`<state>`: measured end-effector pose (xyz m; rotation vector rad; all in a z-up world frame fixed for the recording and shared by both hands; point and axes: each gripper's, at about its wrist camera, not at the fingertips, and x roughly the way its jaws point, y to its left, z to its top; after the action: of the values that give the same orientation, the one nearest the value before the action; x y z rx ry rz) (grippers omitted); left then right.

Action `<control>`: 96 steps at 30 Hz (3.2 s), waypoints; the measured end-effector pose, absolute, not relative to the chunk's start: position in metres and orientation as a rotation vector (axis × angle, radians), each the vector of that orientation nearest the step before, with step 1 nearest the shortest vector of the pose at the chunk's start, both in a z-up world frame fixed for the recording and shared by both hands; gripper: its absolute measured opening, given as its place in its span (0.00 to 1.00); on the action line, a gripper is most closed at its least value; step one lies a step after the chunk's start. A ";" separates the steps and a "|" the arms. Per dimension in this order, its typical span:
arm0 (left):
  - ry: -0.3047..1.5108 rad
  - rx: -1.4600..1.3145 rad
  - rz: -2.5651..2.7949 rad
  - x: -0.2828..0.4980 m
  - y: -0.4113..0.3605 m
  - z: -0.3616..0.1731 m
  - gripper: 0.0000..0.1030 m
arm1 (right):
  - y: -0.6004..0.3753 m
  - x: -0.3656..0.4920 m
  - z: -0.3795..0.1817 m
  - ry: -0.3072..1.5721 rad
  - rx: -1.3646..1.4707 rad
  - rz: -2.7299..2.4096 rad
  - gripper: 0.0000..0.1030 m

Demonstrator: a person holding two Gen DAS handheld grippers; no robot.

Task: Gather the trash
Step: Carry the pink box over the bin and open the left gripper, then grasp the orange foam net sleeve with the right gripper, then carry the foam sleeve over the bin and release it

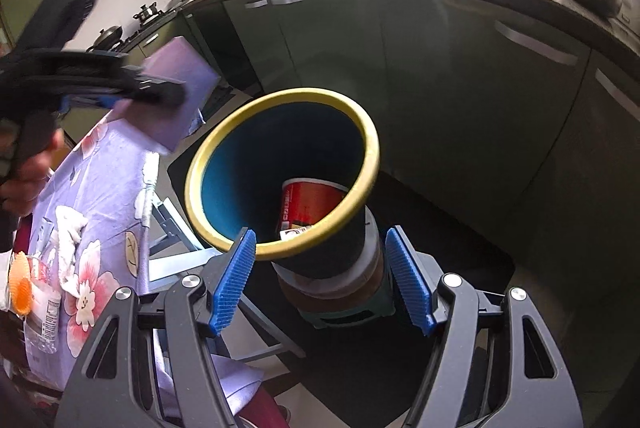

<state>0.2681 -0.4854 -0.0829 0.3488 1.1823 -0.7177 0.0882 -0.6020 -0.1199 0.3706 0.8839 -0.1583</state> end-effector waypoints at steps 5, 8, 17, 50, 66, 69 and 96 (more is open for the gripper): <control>1.177 0.339 -0.723 0.273 -0.492 -0.085 0.78 | -0.606 0.089 -0.125 0.890 0.381 -0.160 0.65; 1.139 0.321 -0.728 0.272 -0.479 -0.069 0.81 | -0.601 0.093 -0.126 0.893 0.379 -0.155 0.65; 1.047 0.226 -0.756 0.242 -0.405 -0.009 0.82 | -0.575 0.100 -0.119 0.894 0.337 -0.114 0.65; 0.853 -0.079 -0.334 0.088 -0.009 0.028 0.86 | -0.220 0.128 -0.047 0.971 -0.233 0.754 0.65; 0.867 -0.051 -0.370 0.089 -0.024 0.022 0.86 | -0.225 0.133 -0.056 0.994 -0.237 0.730 0.15; 0.865 -0.040 -0.372 0.088 -0.026 0.024 0.86 | -0.232 0.129 -0.044 0.955 -0.215 0.713 0.14; 0.920 0.052 -0.391 0.093 -0.067 0.019 0.86 | -0.536 0.217 -0.114 0.969 0.083 -0.287 0.57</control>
<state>0.0928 -0.0675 0.0187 0.0524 0.9196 -0.3911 0.2169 -0.5364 -0.1139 0.0835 0.9689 -0.2869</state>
